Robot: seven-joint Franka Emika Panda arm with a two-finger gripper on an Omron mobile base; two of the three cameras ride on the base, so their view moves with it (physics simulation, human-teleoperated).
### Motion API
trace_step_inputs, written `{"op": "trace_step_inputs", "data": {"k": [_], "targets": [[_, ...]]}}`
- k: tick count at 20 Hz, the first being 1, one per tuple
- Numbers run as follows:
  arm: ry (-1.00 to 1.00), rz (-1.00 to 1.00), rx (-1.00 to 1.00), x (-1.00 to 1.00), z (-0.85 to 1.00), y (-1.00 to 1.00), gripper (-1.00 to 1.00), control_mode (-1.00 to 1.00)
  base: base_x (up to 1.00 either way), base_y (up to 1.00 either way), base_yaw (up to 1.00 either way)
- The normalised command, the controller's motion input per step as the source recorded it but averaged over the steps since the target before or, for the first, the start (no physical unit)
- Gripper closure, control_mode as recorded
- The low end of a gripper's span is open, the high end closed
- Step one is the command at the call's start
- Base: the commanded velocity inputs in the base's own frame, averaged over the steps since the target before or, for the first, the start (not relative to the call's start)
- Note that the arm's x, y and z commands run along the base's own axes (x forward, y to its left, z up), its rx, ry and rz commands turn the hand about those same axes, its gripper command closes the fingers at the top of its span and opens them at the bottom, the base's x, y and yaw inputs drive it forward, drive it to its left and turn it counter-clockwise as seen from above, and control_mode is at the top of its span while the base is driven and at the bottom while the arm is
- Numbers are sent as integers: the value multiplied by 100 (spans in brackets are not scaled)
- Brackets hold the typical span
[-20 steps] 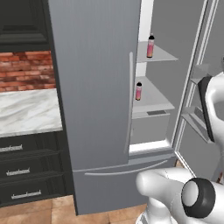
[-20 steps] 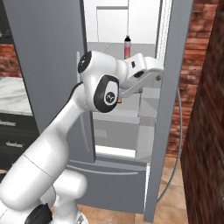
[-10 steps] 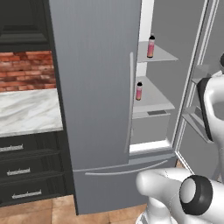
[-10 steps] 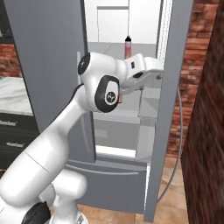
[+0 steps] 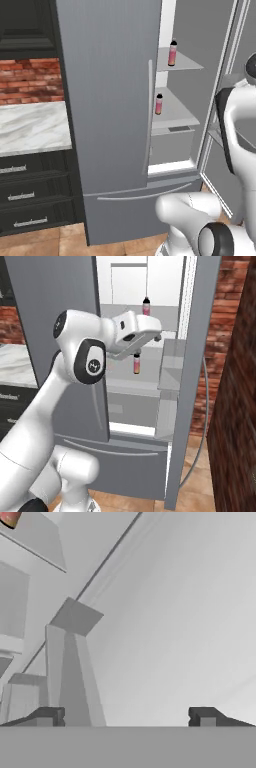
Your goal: Open the fridge, grab two sodas, and place both sodas inside the bowl with ice on the dining counter.
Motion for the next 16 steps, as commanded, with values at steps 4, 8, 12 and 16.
{"op": "trace_step_inputs", "data": {"k": [4,8,12,16], "targets": [[9,12,5,-8,3,100,-100,-100,0,0,0],[12,17,15,0,-15,100,-100,-100,0,0,0],[9,24,29,1,-58,94,-100,-100,0,0,0],[4,24,35,7,-63,89,-100,-100,0,0,0]]}}
